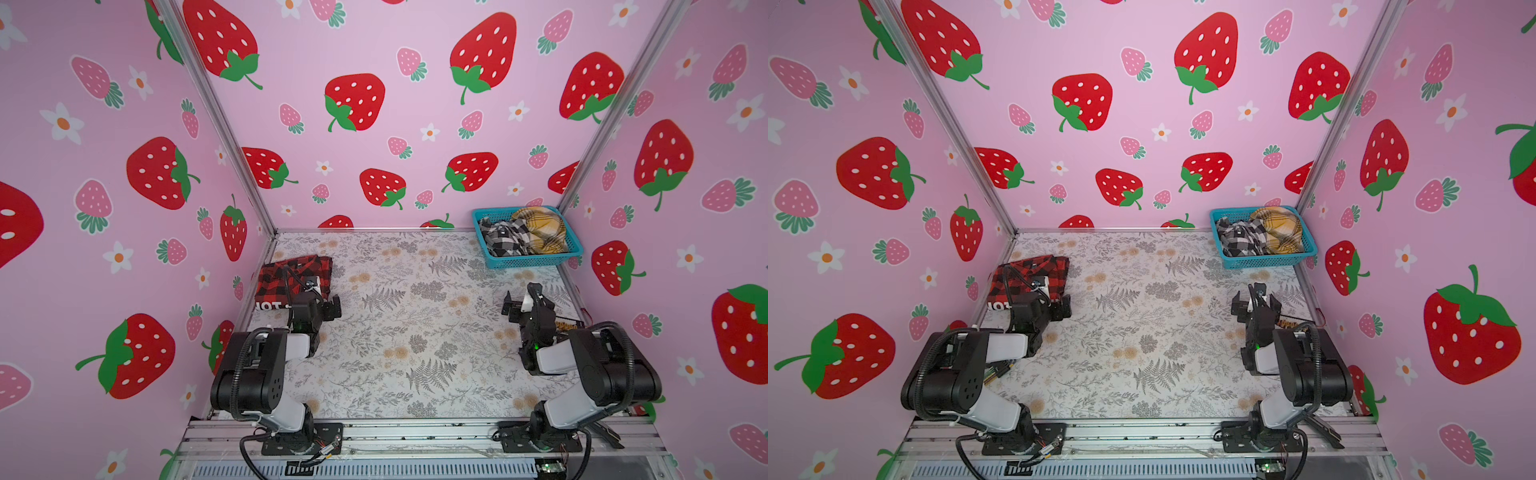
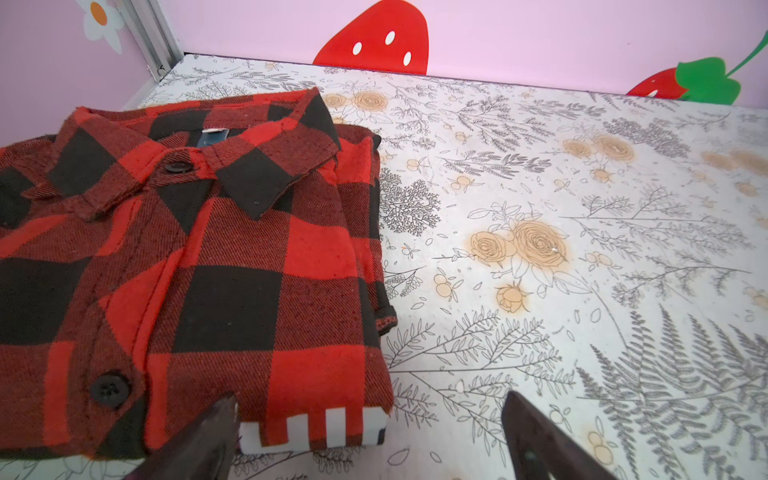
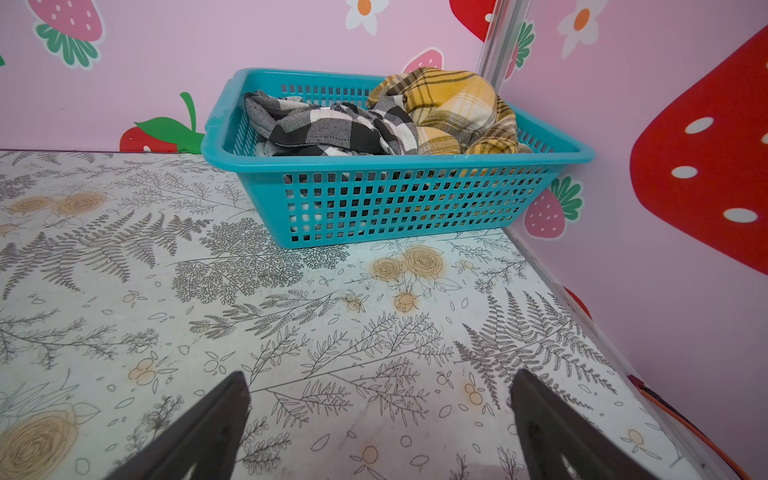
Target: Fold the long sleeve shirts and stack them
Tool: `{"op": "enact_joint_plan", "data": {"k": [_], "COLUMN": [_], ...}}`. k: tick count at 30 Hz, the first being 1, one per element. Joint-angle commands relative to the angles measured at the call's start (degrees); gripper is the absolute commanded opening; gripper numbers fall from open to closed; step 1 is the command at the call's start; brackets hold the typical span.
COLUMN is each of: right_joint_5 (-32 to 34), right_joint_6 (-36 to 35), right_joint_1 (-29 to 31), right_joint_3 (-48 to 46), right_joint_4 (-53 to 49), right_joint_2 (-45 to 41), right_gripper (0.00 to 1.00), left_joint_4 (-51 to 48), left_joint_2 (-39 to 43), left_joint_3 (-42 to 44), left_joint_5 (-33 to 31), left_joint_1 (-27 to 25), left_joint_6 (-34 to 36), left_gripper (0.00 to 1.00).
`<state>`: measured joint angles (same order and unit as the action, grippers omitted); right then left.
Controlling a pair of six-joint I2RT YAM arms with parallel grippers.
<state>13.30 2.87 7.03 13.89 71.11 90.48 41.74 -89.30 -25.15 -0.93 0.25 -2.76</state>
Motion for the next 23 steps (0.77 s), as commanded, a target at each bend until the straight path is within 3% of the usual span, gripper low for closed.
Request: {"op": "enact_joint_plan", "data": {"k": [1, 23], "right_joint_5": [0.8, 0.8], "right_joint_6": [-1.0, -1.0], "right_joint_1": [0.4, 0.4], "right_joint_3": [0.8, 0.8], "right_joint_4": [2.1, 2.1], "right_joint_2": [-0.4, -0.4], "right_gripper": [0.99, 0.99], "left_joint_4": [1.5, 1.8], "left_joint_2": [0.4, 0.8], "left_joint_3": [-1.2, -0.8], "left_joint_5": [-0.3, 0.3], "left_joint_1": [0.1, 0.4], "left_joint_6": [1.3, 1.2], "left_gripper": [0.99, 0.99]}}
